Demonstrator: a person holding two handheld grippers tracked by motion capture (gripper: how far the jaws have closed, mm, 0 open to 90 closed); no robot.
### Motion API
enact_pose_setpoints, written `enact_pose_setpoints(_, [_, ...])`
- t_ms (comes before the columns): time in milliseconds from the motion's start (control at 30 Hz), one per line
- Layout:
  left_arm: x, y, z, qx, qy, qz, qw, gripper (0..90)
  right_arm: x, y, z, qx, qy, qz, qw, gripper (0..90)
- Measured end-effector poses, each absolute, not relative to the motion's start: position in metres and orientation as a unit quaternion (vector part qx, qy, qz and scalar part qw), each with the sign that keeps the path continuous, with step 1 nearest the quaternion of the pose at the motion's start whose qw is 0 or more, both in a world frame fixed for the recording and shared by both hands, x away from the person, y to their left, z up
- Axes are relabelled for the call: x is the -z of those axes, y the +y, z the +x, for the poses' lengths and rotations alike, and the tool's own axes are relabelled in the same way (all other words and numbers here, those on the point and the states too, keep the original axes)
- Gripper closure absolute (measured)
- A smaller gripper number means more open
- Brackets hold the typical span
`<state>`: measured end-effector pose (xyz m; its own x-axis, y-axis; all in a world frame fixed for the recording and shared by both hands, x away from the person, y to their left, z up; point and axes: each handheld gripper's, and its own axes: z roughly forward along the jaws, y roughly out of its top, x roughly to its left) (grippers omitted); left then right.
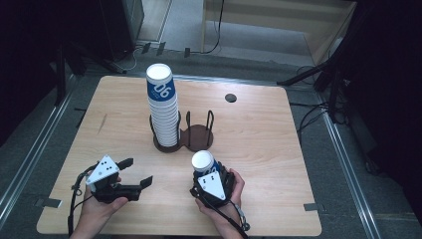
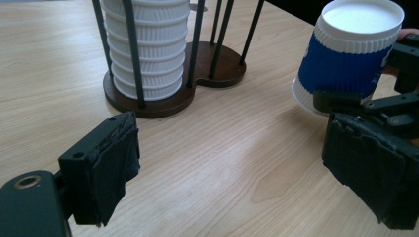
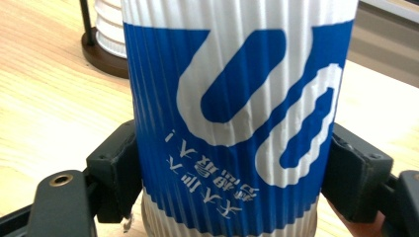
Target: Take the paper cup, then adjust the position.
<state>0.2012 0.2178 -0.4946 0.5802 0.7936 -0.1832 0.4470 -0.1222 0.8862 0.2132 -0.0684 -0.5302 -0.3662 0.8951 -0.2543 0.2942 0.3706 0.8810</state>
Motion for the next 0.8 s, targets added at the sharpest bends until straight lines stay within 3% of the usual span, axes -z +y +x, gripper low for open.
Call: enact_pose_setpoints(800, [0.493,0.199,0.199,-0.145,0.401,0.744,0.514,9.0,0.534,-0.041,0.198,-0.351,0.759,0.307,0.454,20.3])
